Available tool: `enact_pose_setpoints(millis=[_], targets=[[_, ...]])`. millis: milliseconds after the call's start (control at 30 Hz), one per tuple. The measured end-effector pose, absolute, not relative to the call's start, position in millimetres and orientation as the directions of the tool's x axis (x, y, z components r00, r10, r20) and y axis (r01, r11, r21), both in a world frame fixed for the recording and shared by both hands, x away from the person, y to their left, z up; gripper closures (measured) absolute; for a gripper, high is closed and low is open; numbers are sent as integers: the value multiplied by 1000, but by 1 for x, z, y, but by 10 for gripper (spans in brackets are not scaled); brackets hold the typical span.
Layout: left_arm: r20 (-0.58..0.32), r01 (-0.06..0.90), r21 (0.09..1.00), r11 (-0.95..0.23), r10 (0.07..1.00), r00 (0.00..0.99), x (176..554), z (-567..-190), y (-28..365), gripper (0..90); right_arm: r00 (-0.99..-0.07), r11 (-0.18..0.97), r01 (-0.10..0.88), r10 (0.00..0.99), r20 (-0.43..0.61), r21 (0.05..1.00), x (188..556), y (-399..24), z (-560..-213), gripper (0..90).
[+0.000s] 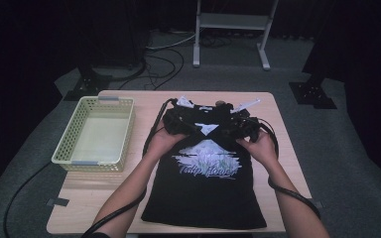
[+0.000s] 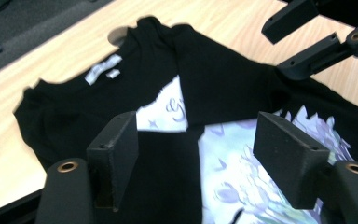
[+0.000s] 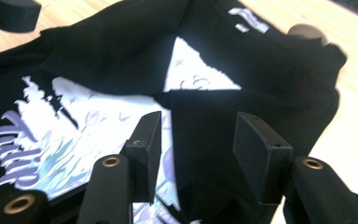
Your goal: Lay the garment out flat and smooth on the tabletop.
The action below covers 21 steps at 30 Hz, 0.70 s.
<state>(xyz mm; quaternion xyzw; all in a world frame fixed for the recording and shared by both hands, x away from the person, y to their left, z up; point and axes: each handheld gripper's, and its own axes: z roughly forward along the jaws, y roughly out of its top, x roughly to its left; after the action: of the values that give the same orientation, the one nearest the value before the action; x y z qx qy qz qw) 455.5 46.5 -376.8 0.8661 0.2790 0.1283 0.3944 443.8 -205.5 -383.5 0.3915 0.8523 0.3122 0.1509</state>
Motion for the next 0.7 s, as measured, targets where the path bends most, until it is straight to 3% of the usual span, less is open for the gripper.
enact_pose_setpoints(millis=[700], targets=[[-2,462,657,-596,611,791,425,-431,51,201,-623,490,632,782,19,601,413,-208,-426,407]])
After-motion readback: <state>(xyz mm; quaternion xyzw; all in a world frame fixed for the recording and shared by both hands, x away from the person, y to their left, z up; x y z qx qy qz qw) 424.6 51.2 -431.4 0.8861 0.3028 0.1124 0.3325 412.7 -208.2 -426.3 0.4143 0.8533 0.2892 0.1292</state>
